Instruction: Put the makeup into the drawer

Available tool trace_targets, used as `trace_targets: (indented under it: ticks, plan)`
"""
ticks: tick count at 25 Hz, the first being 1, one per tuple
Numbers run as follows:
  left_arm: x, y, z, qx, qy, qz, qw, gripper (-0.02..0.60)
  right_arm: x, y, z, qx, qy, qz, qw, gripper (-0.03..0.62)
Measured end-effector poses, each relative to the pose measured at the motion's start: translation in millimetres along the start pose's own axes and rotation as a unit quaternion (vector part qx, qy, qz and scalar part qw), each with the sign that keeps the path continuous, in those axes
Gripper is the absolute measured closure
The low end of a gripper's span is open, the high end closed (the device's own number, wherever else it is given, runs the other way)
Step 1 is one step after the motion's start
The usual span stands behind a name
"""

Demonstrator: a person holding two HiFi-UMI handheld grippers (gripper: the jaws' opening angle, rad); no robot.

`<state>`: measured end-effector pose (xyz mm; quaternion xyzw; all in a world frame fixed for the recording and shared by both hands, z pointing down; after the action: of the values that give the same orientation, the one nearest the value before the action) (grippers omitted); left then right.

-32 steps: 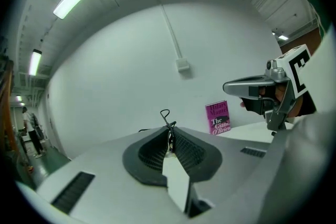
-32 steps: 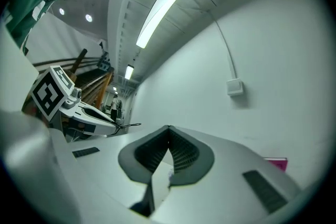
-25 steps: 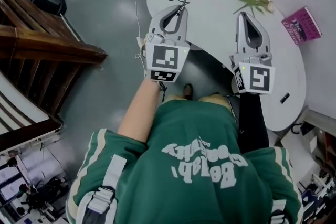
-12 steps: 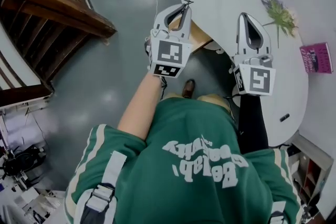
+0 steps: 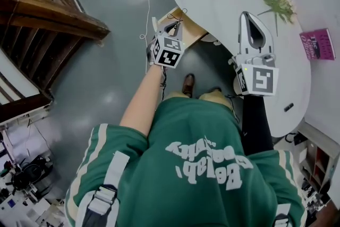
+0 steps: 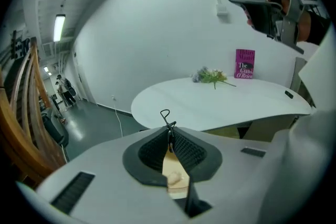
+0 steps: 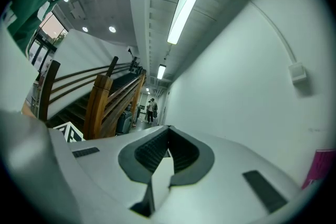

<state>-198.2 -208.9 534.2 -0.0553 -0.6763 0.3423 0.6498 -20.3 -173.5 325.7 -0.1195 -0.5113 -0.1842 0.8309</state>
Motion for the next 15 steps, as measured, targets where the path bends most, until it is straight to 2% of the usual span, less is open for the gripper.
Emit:
trace_targets:
  ticks: [4,8,15]
  plan:
    - [44,-21,2,0.005,-0.001,0.061,0.9981,0.541,3,2,-4,0.007,0.001,0.006,1.0,0.585]
    - [87,-36,7,0.006,0.008,0.126,0.992,0.541,7,4,-6,0.011,0.002,0.012,1.0,0.585]
    - [97,-42,9,0.007,-0.001,0.141,0.99,0.541,10,8,-9,0.018,0.002,0.02,1.0,0.585]
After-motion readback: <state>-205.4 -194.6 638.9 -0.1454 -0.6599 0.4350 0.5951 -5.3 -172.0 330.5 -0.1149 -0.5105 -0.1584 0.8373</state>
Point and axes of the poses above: the fingertips, and each gripper's own axes: y backward along the fingers, z to its left, x out of its underside, the point moved 2 cm from there along y, backward along the fingers, and after that the axes turned 13 degrees about y, right-handed, at the moved point
